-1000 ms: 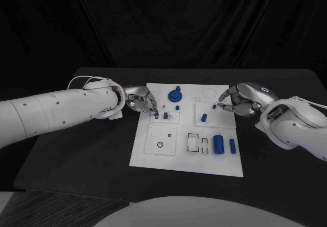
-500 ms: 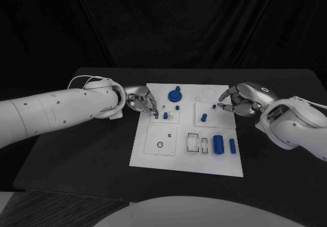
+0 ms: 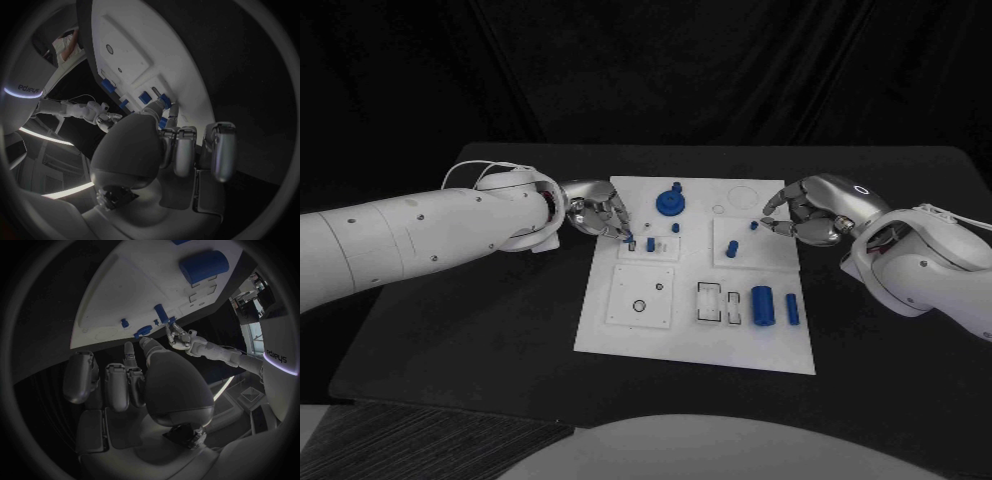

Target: Assemble the parts on the task board

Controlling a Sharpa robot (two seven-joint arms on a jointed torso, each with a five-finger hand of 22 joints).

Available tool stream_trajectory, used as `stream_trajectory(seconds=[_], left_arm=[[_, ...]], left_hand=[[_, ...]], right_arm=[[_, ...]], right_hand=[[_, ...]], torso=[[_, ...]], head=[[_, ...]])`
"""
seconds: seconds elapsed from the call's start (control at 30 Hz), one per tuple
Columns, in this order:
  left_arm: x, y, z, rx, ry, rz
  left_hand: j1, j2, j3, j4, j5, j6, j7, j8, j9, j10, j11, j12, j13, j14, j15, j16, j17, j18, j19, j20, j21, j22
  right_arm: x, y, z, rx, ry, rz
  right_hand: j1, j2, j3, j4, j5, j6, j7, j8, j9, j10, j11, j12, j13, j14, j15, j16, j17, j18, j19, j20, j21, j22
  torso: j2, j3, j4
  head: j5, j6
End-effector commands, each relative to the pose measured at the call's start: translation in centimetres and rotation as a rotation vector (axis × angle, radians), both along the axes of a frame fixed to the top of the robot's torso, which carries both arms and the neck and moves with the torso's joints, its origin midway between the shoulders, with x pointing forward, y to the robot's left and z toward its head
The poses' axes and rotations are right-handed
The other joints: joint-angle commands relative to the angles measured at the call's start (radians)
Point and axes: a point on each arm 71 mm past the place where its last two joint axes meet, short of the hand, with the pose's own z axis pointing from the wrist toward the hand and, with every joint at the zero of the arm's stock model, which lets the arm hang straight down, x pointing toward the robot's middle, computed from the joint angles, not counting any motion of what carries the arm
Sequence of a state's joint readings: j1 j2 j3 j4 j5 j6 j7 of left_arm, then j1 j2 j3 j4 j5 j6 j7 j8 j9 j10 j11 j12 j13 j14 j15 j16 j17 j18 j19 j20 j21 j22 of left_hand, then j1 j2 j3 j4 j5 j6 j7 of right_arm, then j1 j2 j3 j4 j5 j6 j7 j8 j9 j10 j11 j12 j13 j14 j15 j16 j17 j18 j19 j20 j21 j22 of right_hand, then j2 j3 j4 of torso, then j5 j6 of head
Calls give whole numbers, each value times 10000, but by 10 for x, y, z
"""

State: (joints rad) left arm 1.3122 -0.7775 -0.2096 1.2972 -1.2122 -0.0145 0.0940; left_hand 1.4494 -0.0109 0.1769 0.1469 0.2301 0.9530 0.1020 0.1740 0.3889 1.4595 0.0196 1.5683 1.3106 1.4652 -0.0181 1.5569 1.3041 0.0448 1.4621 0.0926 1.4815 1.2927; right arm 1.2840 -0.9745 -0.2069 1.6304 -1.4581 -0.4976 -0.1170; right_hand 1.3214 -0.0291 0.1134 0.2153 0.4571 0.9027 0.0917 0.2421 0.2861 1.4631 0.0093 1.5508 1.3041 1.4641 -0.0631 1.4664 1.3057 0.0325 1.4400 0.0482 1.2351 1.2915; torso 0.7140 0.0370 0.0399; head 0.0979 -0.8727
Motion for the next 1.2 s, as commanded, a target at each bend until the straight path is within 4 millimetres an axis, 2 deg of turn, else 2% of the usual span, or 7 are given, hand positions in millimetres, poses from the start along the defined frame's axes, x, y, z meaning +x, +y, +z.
stream_trajectory(seconds=[0.03,0.37,0.7,0.97,1.2], left_arm=[[-2,-1,2,-329,-543,-110],[-6,-2,11,-1112,-1565,-253],[-12,1,17,-1465,-2064,-249],[-25,3,22,-1811,-2303,-444],[-35,6,26,-2162,-2511,-861]], left_hand=[[125,-186,900,-521,833,898,-130,509,322,1113,-55,25,2602,1056,-146,139,2667,-264,622,-122,209,2541],[-83,-418,1479,-828,1048,976,-182,958,662,1113,-123,25,2602,1056,-224,139,2667,-294,701,-204,323,2579],[-170,-499,1710,-895,1079,933,-185,1095,775,1113,-131,25,2602,1056,-236,139,2667,-297,709,-218,334,2583],[-192,-530,1799,-918,1054,920,-188,1153,821,1113,-133,25,2602,1056,-240,139,2667,-298,713,-223,338,2584],[-244,-582,1921,-911,842,869,-189,1283,927,1113,-133,25,2602,1056,-238,139,2667,-287,682,-225,295,2569]], right_arm=[[-1,0,-1,4,35,-11],[0,0,-1,1,37,-21],[0,-1,-1,-15,58,-44],[-1,-1,-2,-1,95,-51],[-1,0,-2,8,100,-52]], right_hand=[[189,-49,325,54,230,68,39,124,-104,1077,25,200,2667,697,61,-194,786,409,51,32,-120,1820],[189,-49,325,54,230,68,39,124,-104,1077,25,200,2667,697,61,-194,786,409,51,32,-120,1820],[198,-48,332,45,232,70,43,126,-105,1077,28,200,2667,697,64,-193,788,410,49,34,-126,1818],[199,-50,333,41,232,68,45,126,-107,1077,27,200,2667,697,65,-193,788,410,49,35,-127,1818],[201,-54,334,37,231,64,47,124,-109,1077,26,200,2667,695,66,-197,782,409,50,36,-123,1819]], torso=[[3,-2,2],[-3,2,2],[-5,2,4],[-2,-5,1],[-2,2,11]], head=[[-6,1],[15,1],[-5,1],[8,1],[25,1]])
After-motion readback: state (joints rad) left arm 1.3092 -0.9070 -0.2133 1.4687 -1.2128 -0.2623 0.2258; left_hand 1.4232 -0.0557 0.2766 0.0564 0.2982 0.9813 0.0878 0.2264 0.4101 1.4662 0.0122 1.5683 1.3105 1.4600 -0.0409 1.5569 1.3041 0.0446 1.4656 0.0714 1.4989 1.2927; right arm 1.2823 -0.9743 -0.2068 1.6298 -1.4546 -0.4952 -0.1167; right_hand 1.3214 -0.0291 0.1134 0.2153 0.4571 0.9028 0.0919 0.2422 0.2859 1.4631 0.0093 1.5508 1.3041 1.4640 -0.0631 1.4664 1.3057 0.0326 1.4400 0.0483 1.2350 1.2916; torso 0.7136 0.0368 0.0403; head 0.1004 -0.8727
